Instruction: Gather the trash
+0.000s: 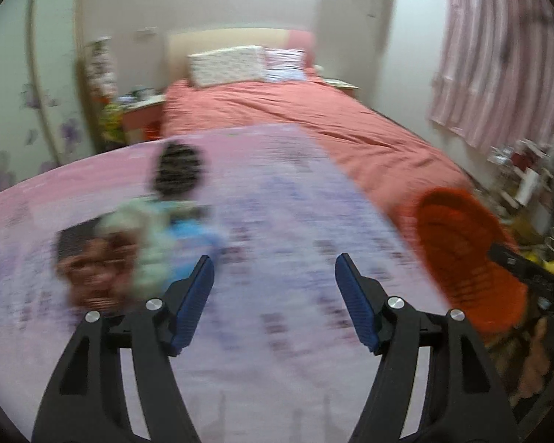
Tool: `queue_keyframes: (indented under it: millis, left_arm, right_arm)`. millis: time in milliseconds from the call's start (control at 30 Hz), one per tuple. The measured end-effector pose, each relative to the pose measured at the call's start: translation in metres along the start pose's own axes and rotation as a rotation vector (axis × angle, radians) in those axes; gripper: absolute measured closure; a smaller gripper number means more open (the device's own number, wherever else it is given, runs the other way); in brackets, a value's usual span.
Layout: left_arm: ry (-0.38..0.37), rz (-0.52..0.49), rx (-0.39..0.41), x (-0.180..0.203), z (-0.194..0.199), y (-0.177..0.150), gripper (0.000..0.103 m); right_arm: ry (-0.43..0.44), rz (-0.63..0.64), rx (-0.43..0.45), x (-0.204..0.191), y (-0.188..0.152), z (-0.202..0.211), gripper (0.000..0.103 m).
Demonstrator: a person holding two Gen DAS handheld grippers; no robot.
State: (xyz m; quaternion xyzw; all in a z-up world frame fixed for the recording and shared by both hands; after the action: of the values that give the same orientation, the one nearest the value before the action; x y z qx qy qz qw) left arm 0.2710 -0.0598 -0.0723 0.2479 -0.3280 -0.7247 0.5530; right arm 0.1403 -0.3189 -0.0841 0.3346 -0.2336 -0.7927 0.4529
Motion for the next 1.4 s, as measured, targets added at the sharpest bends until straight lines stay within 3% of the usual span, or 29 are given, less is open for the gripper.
queue_keyframes:
  millis: [167, 267, 433, 600, 700, 933, 1267, 1400]
  left_arm:
    - [0.132, 0.127, -0.022, -0.087, -0.002, -0.010, 0.037]
    - [0.151, 0.199, -0.069, -0.123, -0.014, -0.017, 0.051]
    - [0.122, 0.257, -0.103, -0.141, -0.032, -0.023, 0.054]
    - [0.125, 0.215, -0.102, -0.139, -0.037, -0.026, 0.081]
    - [0.122, 0.205, -0.099, -0.146, -0.028, -0.031, 0.087]
    - [0.223, 0.212, -0.099, -0.191, -0.004, -0.050, 0.088]
    - [0.202, 0.232, -0.092, -0.197, -0.005, -0.057, 0.084]
    - [0.181, 0.255, -0.095, -0.199, -0.006, -0.058, 0.083]
  right_arm:
    - [0.031, 0.053, -0.034, -0.033, -0.013, -0.007, 0.054]
    - [0.045, 0.093, -0.051, -0.055, -0.020, -0.011, 0.054]
    - [0.052, 0.162, -0.065, -0.085, -0.029, -0.017, 0.054]
    - [0.071, 0.194, -0.088, -0.111, -0.036, -0.025, 0.054]
    - [0.086, 0.223, -0.101, -0.131, -0.042, -0.030, 0.054]
    - [0.144, 0.276, -0.147, -0.185, -0.053, -0.048, 0.054]
    - [0.188, 0.187, -0.261, -0.252, -0.043, -0.108, 0.061]
    - [0.162, 0.213, -0.258, -0.269, -0.046, -0.116, 0.060]
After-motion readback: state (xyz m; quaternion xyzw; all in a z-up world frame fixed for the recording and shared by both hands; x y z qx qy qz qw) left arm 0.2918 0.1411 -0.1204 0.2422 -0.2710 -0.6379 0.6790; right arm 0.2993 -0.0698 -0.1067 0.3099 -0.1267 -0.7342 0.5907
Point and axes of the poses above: each gripper's, at about its wrist camera, not at the fingertips, and z roughly against the way its jaws point, x to its right, y to its top, the point moved 6 cm from there along -z, roughly the way its jaws point, and after that the axes turned 1 degree about -z, right-handed, at the moved point
